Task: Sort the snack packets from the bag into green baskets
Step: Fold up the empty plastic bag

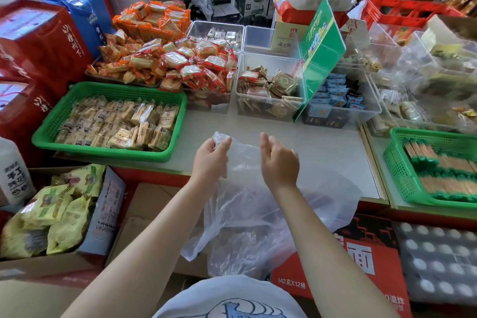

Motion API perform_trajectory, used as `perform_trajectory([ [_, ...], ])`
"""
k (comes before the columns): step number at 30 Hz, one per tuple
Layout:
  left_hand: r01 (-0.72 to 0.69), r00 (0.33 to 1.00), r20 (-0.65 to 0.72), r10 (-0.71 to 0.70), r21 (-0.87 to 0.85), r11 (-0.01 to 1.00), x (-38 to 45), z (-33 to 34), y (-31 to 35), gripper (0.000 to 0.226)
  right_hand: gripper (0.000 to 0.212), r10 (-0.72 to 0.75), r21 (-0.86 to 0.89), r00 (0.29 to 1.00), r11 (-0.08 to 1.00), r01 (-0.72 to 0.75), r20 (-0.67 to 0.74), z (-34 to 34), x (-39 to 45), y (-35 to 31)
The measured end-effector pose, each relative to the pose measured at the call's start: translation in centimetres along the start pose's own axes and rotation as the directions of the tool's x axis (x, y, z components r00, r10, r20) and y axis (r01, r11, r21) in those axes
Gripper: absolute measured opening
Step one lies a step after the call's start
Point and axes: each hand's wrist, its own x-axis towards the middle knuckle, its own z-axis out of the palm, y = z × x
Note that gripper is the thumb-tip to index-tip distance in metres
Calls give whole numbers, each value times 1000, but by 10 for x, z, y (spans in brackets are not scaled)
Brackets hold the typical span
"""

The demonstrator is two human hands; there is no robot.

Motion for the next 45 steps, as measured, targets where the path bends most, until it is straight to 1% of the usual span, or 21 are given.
perform_trajectory([
  [3, 115, 993, -30, -115, -23, 993, -2, -3, -5, 33, 60, 4, -21, 999, 1000, -5, -33, 8, -9, -1],
  [6, 177, 976, -144, -164, 84, 981, 9, -25, -11, 41, 57, 31, -91, 998, 995, -37, -63, 4, -7, 7],
  [9, 265, 959, -124, -253, 93, 960, 16, -40, -14, 34, 53, 56, -100, 997, 993, -62, -60, -2, -1, 18],
  [11, 333, 939, -103, -327, 38, 942, 19, -42, -13, 22, 50, 70, -80, 998, 994, -71, -6, -4, 1, 21],
  [13, 346, 936, -66, -346, -13, 938, 23, -42, -10, 18, 47, 48, -58, 998, 997, -46, 35, -4, 2, 19],
  [15, 287, 958, -52, -284, 85, 954, 30, -43, -7, 29, 47, -1, -38, 999, 999, 2, 41, -4, 1, 16],
  [17, 160, 987, -14, -162, 289, 944, 32, -41, -1, 41, 46, -31, -19, 998, 999, 33, 56, -3, -1, 11],
  [20, 34, 995, 60, -78, 542, 840, 34, -34, 5, 31, 47, -64, -9, 996, 998, 65, 58, 1, -5, 5],
  [22, 46, 992, 71, -107, 582, 812, 36, -34, 5, 26, 47, -72, -31, 996, 997, 74, 47, 3, -5, 4],
  [24, 63, 994, 40, -102, 556, 829, 36, -37, 1, 26, 48, -65, -63, 997, 996, 68, 53, 3, -4, 7],
  [26, 43, 999, -21, -38, 529, 848, 36, -41, -5, 25, 51, -44, -88, 996, 995, 50, 73, 3, -4, 13],
  [29, -8, 993, -102, 57, 422, 906, 33, -46, -13, 10, 53, -21, -121, 997, 992, 30, 74, 1, -3, 19],
  [32, -76, 992, -83, 100, 250, 965, 27, -49, -14, 5, 53, -26, -125, 998, 992, 34, 66, 0, -2, 19],
  [35, -18, 1000, 8, 17, 84, 996, 24, -53, -11, 18, 54, -16, -99, 997, 995, 24, 72, 0, 0, 18],
  [37, 2, 995, 97, -8, 55, 998, 25, -57, -11, 27, 51, -2, -83, 996, 996, 9, 86, 0, 0, 15],
  [39, -14, 995, 98, 7, 66, 998, 27, -61, -12, 24, 50, 9, -77, 995, 997, -1, 103, -1, 2, 13],
  [40, -33, 999, 44, 28, 117, 993, 28, -63, -11, 23, 50, 7, -75, 993, 997, 1, 117, -2, 2, 11],
  [41, -63, 997, -32, 72, 240, 969, 30, -66, -11, 24, 51, 5, -71, 990, 997, 5, 138, -3, 3, 10],
  [43, -98, 964, -147, 223, 583, 806, 33, -70, -12, 32, 58, 12, -54, 979, 999, -1, 205, -5, 4, 6],
  [44, -146, 937, -134, 322, 688, 711, 33, -70, -9, 36, 60, 19, -39, 971, 999, -10, 237, -5, 4, 5],
  [45, -250, 912, -48, 406, 721, 646, 31, -68, -3, 38, 61, 26, -16, 965, 1000, -22, 262, -6, 5, 3],
])
